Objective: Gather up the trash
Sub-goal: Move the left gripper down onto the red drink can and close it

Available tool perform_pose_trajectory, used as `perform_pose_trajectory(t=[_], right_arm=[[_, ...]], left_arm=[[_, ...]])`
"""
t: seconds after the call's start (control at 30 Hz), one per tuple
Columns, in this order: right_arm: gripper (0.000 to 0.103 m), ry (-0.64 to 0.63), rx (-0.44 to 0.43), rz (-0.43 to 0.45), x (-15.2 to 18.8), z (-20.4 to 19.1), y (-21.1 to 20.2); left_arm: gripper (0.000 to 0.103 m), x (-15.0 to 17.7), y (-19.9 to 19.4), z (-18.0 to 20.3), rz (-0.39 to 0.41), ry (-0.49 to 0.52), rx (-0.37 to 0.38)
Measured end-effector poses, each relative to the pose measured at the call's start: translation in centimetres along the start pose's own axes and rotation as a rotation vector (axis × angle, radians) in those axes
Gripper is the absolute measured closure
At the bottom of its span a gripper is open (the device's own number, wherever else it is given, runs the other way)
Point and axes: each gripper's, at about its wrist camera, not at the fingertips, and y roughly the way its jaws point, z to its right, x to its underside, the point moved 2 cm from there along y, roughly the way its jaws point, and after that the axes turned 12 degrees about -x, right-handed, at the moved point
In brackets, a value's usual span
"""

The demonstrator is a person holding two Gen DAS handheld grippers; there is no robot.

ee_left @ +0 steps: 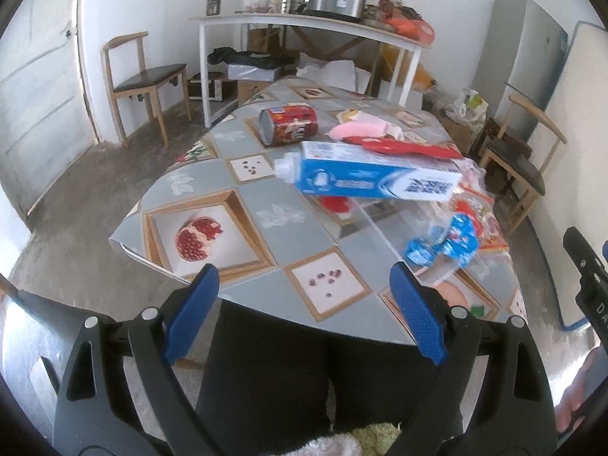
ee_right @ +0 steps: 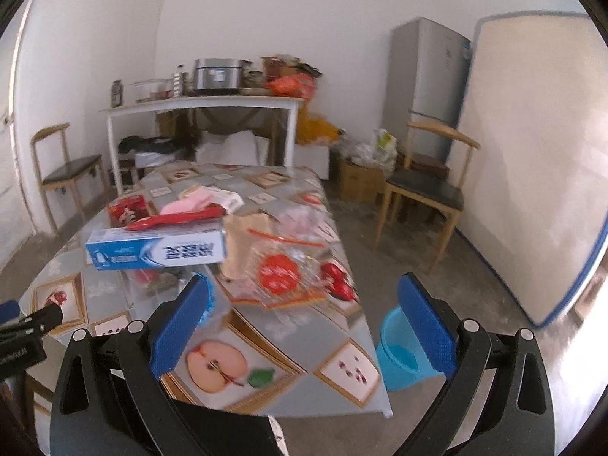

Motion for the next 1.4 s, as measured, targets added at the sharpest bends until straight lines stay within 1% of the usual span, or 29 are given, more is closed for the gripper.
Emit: perform_pose_trajectory(t=[0.07,0.17,0.23,0.27,0.37,0.47,0.5,0.57,0.67,0.73,0.83,0.9,0.93,1.0,1.1,1.13,1.2,1.23,1.3,1.37,1.4], right_arm=[[0.006,-0.019,-0.015,0.004,-0.6,-0.8,0.3],[0.006,-0.043,-0.041,0.013,-1.6,-1.5,0.9],[0.006,-0.063,-0.055,0.023,-2.4,-1.9,1.4],[0.006,-0.066,-0.063,0.027,-2.6,-2.0,1.4],[0.006,-0.071,-0.127,0.030,-3.5,-2.2,2.2],[0.006,-0.070,-0.175,0.036,-4.2,-2.4,2.9],[0.006,-0.070,-0.201,0.042,-4.5,-2.5,3.0],[0.006,-0.069,-0.224,0.050,-4.7,-2.5,3.4],[0.006,-0.065,-0.251,0.061,-5.1,-2.3,3.9],[0.006,-0.051,-0.267,0.064,-5.4,-2.0,4.4],[0.006,-0.028,-0.289,0.052,-5.9,-1.4,5.1],[0.006,-0.012,-0.305,0.044,-6.2,-1.0,5.6],[0.006,0.000,-0.317,0.043,-6.5,-0.6,5.7],[0.006,0.020,-0.330,0.040,-6.8,0.1,6.2],[0.006,0.045,-0.371,0.017,-7.3,1.2,7.0],[0.006,0.054,-0.385,0.006,-7.4,1.5,7.4],[0.006,0.074,-0.420,-0.020,-7.8,2.2,8.3],[0.006,0.078,-0.430,-0.030,-7.9,2.5,8.8],[0.006,0.086,-0.444,-0.049,-8.2,3.1,9.5],[0.006,0.093,-0.451,-0.066,-8.4,3.6,10.4],[0.006,0.100,-0.459,-0.075,-8.5,3.9,10.8]], left_arm=[[0.016,-0.5,0.6,-0.9,-0.004,-0.034,0.007],[0.016,-1.1,1.2,-1.9,-0.002,-0.055,0.011],[0.015,-1.7,1.8,-2.4,-0.002,-0.056,-0.002],[0.013,-1.9,2.0,-2.6,-0.005,-0.056,-0.011],[0.012,-2.7,2.6,-3.4,-0.010,-0.069,-0.020],[0.010,-3.4,3.3,-4.1,-0.025,-0.079,-0.009],[0.010,-3.7,3.6,-4.3,-0.029,-0.082,0.000],[0.009,-4.1,4.0,-4.7,-0.039,-0.084,0.027],[0.009,-4.9,4.5,-5.3,-0.056,-0.111,0.108],[0.009,-5.5,4.7,-5.8,-0.054,-0.131,0.133],[0.009,-6.8,4.9,-6.5,-0.035,-0.143,0.143],[0.009,-8.1,4.9,-7.1,-0.004,-0.142,0.153],[0.009,-8.7,5.0,-7.3,0.013,-0.133,0.162],[0.009,-10.1,5.4,-7.1,0.032,-0.092,0.213],[0.009,-12.8,6.8,-6.3,0.015,-0.017,0.336],[0.009,-13.8,7.7,-5.9,0.007,0.007,0.356],[0.009,-15.7,9.4,-5.2,-0.001,0.058,0.361],[0.009,-16.6,10.4,-4.9,-0.006,0.083,0.353],[0.009,-18.5,12.6,-4.0,-0.023,0.141,0.365],[0.009,-20.2,14.9,-3.2,-0.050,0.180,0.353],[0.009,-21.3,16.6,-2.1,-0.075,0.232,0.342]])
